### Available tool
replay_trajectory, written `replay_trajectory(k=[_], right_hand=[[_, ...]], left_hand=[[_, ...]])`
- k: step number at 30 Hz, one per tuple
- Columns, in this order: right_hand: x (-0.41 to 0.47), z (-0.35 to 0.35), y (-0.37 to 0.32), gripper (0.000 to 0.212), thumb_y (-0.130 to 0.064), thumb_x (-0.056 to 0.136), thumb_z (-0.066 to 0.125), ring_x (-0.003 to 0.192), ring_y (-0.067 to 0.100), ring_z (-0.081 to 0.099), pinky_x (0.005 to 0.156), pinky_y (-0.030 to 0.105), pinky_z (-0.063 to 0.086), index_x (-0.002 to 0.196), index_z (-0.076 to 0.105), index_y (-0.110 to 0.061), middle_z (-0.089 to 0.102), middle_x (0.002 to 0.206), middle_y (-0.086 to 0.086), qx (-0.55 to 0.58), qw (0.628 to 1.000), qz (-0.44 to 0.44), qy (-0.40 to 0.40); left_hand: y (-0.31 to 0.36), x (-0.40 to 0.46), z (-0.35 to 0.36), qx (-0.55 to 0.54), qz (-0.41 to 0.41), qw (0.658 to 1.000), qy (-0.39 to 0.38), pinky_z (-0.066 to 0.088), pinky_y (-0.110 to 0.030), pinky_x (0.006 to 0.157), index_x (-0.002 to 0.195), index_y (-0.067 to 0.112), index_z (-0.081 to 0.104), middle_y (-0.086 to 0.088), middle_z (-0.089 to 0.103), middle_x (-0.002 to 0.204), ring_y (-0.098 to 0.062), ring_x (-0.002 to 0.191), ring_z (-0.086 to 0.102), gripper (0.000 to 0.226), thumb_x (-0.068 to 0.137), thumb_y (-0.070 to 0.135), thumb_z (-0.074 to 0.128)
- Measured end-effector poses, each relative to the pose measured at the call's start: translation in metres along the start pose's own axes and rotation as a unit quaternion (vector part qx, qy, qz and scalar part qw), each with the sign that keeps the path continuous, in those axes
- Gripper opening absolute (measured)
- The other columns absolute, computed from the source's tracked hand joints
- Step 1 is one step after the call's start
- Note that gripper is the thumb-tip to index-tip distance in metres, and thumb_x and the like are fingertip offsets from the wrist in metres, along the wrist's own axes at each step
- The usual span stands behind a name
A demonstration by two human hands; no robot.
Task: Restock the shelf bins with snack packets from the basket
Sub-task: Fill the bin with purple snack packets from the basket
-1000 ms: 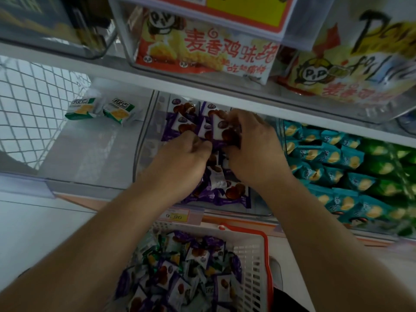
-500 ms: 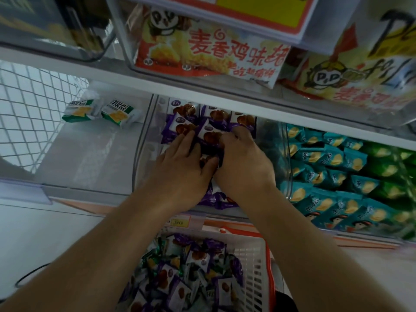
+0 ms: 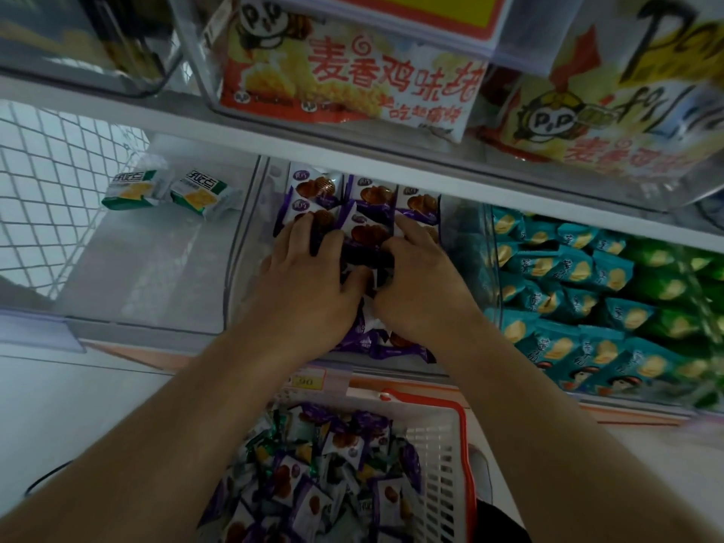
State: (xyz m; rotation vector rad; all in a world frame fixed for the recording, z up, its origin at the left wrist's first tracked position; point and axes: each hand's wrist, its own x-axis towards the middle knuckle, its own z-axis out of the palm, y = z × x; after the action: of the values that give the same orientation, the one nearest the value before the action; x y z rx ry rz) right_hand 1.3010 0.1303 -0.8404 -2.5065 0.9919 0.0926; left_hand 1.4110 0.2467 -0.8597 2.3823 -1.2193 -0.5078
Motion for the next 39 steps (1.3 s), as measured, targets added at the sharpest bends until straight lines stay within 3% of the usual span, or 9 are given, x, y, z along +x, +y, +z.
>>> replay_trajectory(k=[5, 10, 15, 19, 26, 28, 30, 33, 39], right_hand=[[-0.007, -0.010, -0.004, 0.061, -0.016, 0.094, 0.066, 0.159, 0.015, 0.013, 0.124, 0.026, 0.027, 0.152, 0.046, -0.017, 0.017, 0.170, -0.003, 0.016, 0.999, -0.020, -0.026], [-0.011, -0.021, -0.003, 0.037, 0.002, 0.086, 0.062, 0.119, 0.023, 0.058, 0.094, 0.025, 0.050, 0.120, 0.068, -0.010, 0.057, 0.134, 0.007, 0.017, 0.994, -0.042, 0.095], [-0.021, -0.024, -0.005, 0.044, -0.017, 0.090, 0.071, 0.103, 0.013, 0.062, 0.078, 0.021, 0.049, 0.132, 0.062, -0.027, 0.064, 0.121, -0.005, 0.059, 0.987, -0.070, -0.130], [-0.020, -0.002, -0.003, 0.048, -0.026, 0.082, 0.080, 0.104, 0.017, 0.066, 0.086, 0.027, 0.054, 0.126, 0.064, -0.026, 0.068, 0.113, -0.003, 0.000, 0.984, -0.140, -0.112], [-0.017, -0.024, -0.010, 0.027, -0.025, 0.096, 0.060, 0.080, 0.011, 0.067, 0.059, 0.023, 0.055, 0.122, 0.058, -0.029, 0.062, 0.100, -0.010, 0.151, 0.987, 0.016, -0.056], [-0.005, -0.031, -0.016, 0.029, -0.017, 0.099, 0.055, 0.077, 0.018, 0.068, 0.069, 0.034, 0.063, 0.126, 0.064, -0.024, 0.066, 0.097, -0.001, 0.293, 0.948, 0.123, -0.030], [0.002, -0.039, -0.022, 0.029, -0.007, 0.103, 0.053, 0.089, 0.033, 0.067, 0.090, 0.052, 0.060, 0.129, 0.064, -0.009, 0.066, 0.105, 0.016, 0.482, 0.836, 0.260, -0.037], [-0.004, -0.043, -0.019, 0.013, -0.007, 0.101, 0.049, 0.108, 0.047, 0.069, 0.081, 0.054, 0.062, 0.102, 0.062, -0.005, 0.065, 0.123, 0.026, 0.683, 0.675, 0.277, -0.013], [-0.006, -0.036, -0.009, 0.008, 0.000, 0.091, 0.057, 0.101, 0.040, 0.070, 0.082, 0.048, 0.063, 0.086, 0.060, -0.005, 0.065, 0.107, 0.019, 0.734, 0.649, 0.196, -0.039]], left_hand=[[-0.002, 0.000, -0.001, 0.018, -0.018, 0.999, -0.030, 0.012, -0.051, 0.125, 0.163, 0.029, 0.016, -0.002, -0.004, 0.171, -0.026, 0.157, -0.001, 0.063, 0.107, 0.053, 0.032], [0.003, -0.004, -0.019, -0.003, -0.014, 1.000, -0.008, 0.032, -0.050, 0.120, 0.152, 0.019, 0.041, -0.007, 0.018, 0.163, -0.032, 0.147, 0.023, 0.063, 0.093, 0.017, 0.063], [0.003, -0.016, -0.034, -0.006, -0.010, 0.996, -0.093, 0.053, -0.044, 0.096, 0.130, 0.019, 0.055, -0.006, 0.052, 0.131, -0.026, 0.110, 0.058, 0.042, 0.090, 0.025, 0.067], [0.000, -0.031, -0.028, -0.026, 0.040, 0.987, -0.155, 0.052, -0.037, 0.096, 0.134, 0.027, 0.055, 0.003, 0.052, 0.127, -0.016, 0.112, 0.056, 0.046, 0.090, 0.029, 0.068], [0.002, -0.029, -0.028, -0.025, -0.003, 0.997, -0.073, 0.057, -0.040, 0.080, 0.123, 0.020, 0.054, -0.001, 0.065, 0.103, -0.020, 0.091, 0.064, 0.038, 0.091, 0.030, 0.071], [0.006, -0.027, -0.029, -0.041, -0.024, 0.998, -0.050, 0.057, -0.043, 0.082, 0.129, 0.023, 0.051, -0.001, 0.065, 0.104, -0.020, 0.090, 0.065, 0.040, 0.093, 0.030, 0.067], [0.011, -0.025, -0.033, -0.093, -0.050, 0.994, -0.027, 0.058, -0.042, 0.077, 0.136, 0.026, 0.047, 0.001, 0.066, 0.099, -0.016, 0.082, 0.066, 0.039, 0.098, 0.030, 0.059], [0.020, -0.020, -0.040, -0.223, -0.112, 0.968, -0.012, 0.059, -0.045, 0.073, 0.133, 0.027, 0.053, 0.000, 0.068, 0.094, -0.020, 0.076, 0.068, 0.029, 0.104, 0.029, 0.047], [0.024, -0.015, -0.038, -0.609, -0.286, 0.739, -0.031, 0.063, -0.047, 0.081, 0.114, 0.008, 0.071, -0.020, 0.077, 0.105, -0.037, 0.098, 0.075, 0.025, 0.099, 0.020, 0.055]])
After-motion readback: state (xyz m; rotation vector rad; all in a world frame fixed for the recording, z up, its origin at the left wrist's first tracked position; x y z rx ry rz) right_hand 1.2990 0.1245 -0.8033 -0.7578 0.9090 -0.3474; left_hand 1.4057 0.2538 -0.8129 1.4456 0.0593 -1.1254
